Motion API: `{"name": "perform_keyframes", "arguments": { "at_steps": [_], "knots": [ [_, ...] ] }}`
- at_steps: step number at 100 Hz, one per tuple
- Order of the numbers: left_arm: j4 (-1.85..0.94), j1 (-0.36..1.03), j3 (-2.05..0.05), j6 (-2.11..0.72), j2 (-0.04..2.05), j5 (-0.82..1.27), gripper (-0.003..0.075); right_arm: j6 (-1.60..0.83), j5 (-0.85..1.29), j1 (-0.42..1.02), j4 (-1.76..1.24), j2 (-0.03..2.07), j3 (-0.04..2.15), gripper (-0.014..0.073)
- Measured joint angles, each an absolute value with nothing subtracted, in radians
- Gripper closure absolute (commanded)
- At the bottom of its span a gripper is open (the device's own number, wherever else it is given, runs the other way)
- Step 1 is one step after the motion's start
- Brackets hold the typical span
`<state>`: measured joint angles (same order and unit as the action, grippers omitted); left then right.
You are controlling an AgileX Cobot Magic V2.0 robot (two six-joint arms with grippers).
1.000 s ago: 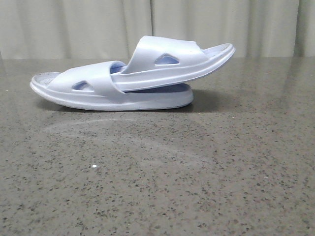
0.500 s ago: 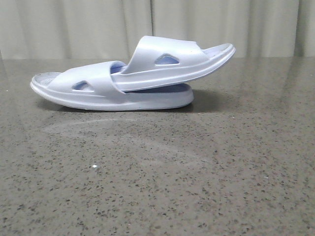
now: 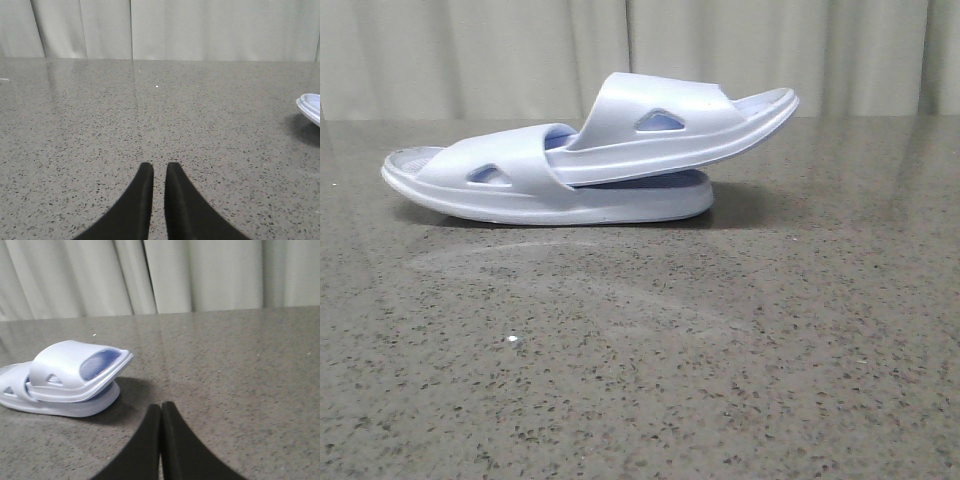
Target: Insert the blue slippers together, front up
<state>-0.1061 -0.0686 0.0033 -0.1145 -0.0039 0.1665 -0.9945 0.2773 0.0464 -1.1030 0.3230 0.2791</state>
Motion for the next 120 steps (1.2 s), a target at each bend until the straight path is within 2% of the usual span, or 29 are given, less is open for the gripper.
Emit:
{"name": "perform_keyframes", "arguments": {
  "at_steps": [9, 26, 35, 69, 87, 120],
  "knots": [
    [-0.106, -0.069, 0.003, -0.115, -0.004, 0.167, 0.0705, -0.874, 0.249, 0.046, -0.924, 0.323, 0.277, 0.0693],
    [-0.106, -0.069, 0.003, -0.115, -0.004, 0.168, 0.0705, -0.325, 0.194, 0.046, -0.349, 0.323, 0.263, 0.0693],
    [-0.106, -0.069, 0.003, -0.115, -0.004, 0.168, 0.0705, -0.181, 0.13, 0.046, -0.19, 0.314, 0.219, 0.0693],
    [-0.106, -0.069, 0.003, -0.115, -0.004, 0.168, 0.0705, -0.113, 0.087, 0.046, -0.086, 0.105, -0.01, 0.0693],
    [-0.106, -0.069, 0.003, -0.115, -0.004, 0.168, 0.0705, -0.112, 0.171, 0.046, -0.071, 0.0, -0.011, 0.0693],
    [-0.106, -0.069, 0.003, -0.115, -0.004, 0.168, 0.0705, -0.107, 0.24, 0.036, -0.014, -0.009, -0.011, 0.0693]
  ]
}}
